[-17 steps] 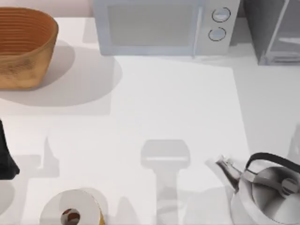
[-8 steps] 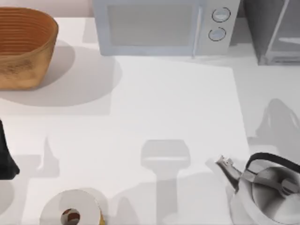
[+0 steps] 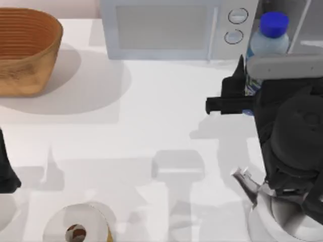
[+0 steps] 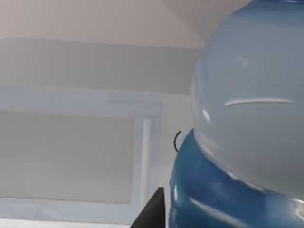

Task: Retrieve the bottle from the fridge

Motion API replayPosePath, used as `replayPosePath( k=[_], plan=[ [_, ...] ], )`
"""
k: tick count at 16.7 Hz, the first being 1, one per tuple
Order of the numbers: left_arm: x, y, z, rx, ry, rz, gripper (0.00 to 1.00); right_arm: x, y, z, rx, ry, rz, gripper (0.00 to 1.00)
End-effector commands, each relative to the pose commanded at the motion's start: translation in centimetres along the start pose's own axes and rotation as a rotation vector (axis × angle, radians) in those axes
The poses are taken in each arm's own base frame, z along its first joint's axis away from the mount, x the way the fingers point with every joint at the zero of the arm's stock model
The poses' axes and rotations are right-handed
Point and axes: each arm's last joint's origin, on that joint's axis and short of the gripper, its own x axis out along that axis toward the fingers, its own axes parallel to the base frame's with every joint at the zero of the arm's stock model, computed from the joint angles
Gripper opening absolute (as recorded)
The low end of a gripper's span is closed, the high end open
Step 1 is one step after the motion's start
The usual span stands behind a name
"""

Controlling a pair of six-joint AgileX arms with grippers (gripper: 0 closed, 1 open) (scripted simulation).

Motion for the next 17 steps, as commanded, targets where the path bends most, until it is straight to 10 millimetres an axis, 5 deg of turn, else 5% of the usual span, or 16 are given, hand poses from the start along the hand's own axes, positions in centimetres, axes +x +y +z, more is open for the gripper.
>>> replayPosePath(
  k=[4,8,12,17],
  plan=[
    [0.0,0.0,0.0,0.0,0.0,0.0,1.0,-1.7,9.1,-3.8,-0.011,-0.006,0.002,0.0],
    [0.0,0.0,0.0,0.0,0.0,0.0,1.0,-5.3,15.4,-7.6,0.016,-0.027,0.003,0.0],
    [0.0,0.0,0.0,0.0,0.0,0.0,1.0,-7.5,17.9,-9.5,0.041,-0.037,0.002,0.0],
    [0.0,0.0,0.0,0.0,0.0,0.0,1.0,-7.5,17.9,-9.7,0.038,-0.036,0.002,0.0]
  ],
)
